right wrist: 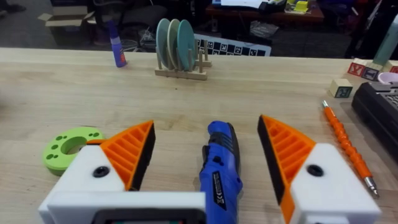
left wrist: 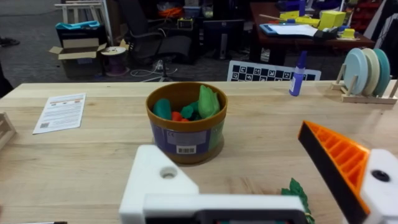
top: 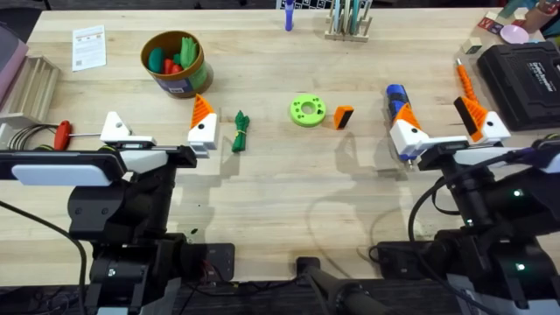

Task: Pick up the gripper from the table and insert it into the empty holder that is missing its gripper. Then pick up a screw, insert it into the mounting hole, and use the screwdriver to tighten it. Finally, clean up the table by picking up the vegetable and placing it into the bucket.

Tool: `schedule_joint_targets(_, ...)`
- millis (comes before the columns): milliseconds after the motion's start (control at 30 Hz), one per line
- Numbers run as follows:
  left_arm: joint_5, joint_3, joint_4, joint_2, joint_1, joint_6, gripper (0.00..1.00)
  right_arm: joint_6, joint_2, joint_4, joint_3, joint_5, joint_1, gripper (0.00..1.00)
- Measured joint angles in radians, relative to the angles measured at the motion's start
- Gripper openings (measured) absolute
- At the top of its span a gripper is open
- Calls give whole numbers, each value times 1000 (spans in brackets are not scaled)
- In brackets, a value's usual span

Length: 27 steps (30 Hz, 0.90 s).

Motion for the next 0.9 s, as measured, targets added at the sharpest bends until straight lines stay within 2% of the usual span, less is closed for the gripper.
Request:
schedule_joint_targets(367, 2, 0, 0, 0, 0, 0, 985, 0, 0, 7, 0, -2, 0, 992)
schedule_joint_targets(600, 6, 18, -21, 0, 0, 0, 985, 0, 0, 101, 29, -9, 0, 992)
schedule_joint_targets(667, 6, 59, -62, 0, 0, 0, 985, 0, 0, 60, 81, -10, 0, 992)
schedule_joint_targets(767, 1, 176, -145, 13, 0, 0, 985, 0, 15, -35, 207, -10, 0, 992)
schedule_joint_targets(900, -16, 383, -286, 98, 0, 0, 985, 0, 88, -156, 399, -10, 0, 993)
